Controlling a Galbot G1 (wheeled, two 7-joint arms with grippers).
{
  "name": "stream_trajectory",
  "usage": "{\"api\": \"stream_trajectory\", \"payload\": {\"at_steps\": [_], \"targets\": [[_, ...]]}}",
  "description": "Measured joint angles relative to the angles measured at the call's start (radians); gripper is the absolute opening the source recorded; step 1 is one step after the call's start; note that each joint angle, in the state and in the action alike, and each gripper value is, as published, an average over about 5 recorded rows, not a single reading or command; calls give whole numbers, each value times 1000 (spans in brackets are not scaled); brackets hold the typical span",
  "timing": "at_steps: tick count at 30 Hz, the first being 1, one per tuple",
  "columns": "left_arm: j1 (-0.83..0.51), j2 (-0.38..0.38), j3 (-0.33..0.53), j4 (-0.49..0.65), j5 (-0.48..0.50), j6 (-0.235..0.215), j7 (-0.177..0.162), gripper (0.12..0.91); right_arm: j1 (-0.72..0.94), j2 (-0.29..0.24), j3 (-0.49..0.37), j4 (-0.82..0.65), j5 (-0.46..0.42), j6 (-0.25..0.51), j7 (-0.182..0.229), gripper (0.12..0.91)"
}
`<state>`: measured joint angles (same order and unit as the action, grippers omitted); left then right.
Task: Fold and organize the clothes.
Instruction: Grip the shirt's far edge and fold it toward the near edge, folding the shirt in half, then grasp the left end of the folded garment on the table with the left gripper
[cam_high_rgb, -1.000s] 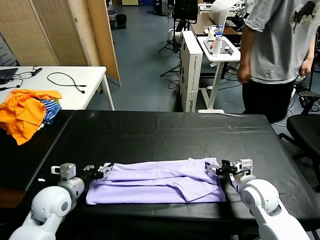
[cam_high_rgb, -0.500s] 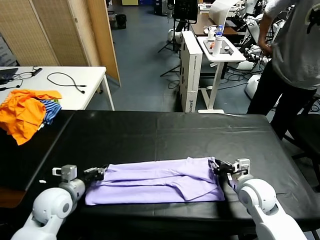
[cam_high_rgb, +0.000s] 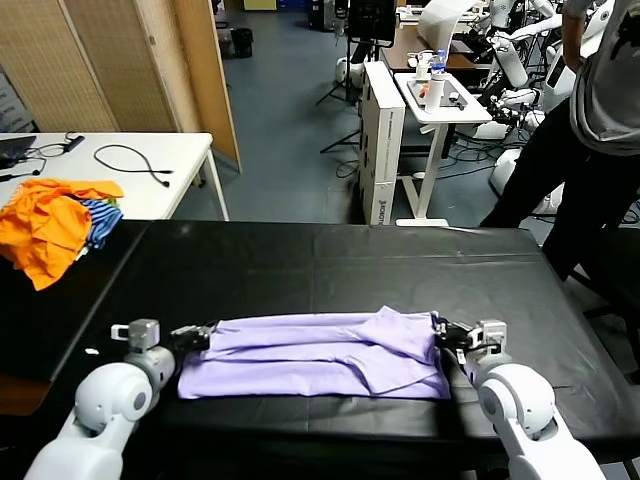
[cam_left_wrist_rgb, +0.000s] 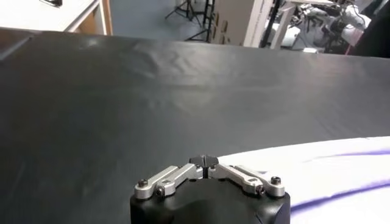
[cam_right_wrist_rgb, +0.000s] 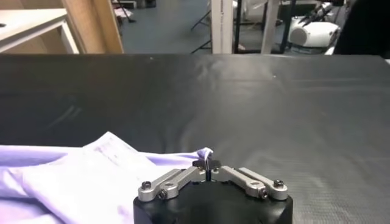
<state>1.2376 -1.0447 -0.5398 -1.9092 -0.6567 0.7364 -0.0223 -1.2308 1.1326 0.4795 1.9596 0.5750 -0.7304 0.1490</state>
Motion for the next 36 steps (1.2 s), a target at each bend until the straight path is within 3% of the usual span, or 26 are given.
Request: {"api": "stream_trajectory", "payload": {"at_steps": [2,4,12,15,18,22,36], "targets": [[3,2,-2,-6,0,0,6,158,3,-4,1,3,4,-2,-10,178],[6,2,-3,-13,0,0,9,215,6,-9,3,8,12,-3,-13,261],[24,24,-33,-59,-30,0,4,706,-17,-49,35,58,70,-6,-11,759],[48,49,-58,-84,-52,0,1,850,-30,-64,46,82,88,-5,-11,876],[88,67,-94,-112,-62,0,1,899,-37,-67,47,101,95,-6,-11,903],[143,60,-140,-146,-83,0,0,906,-41,-68,46,114,96,-5,-12,907],[234,-80,-189,-155,-50,0,4,907,-44,-76,43,137,106,-1,-11,907]]}}
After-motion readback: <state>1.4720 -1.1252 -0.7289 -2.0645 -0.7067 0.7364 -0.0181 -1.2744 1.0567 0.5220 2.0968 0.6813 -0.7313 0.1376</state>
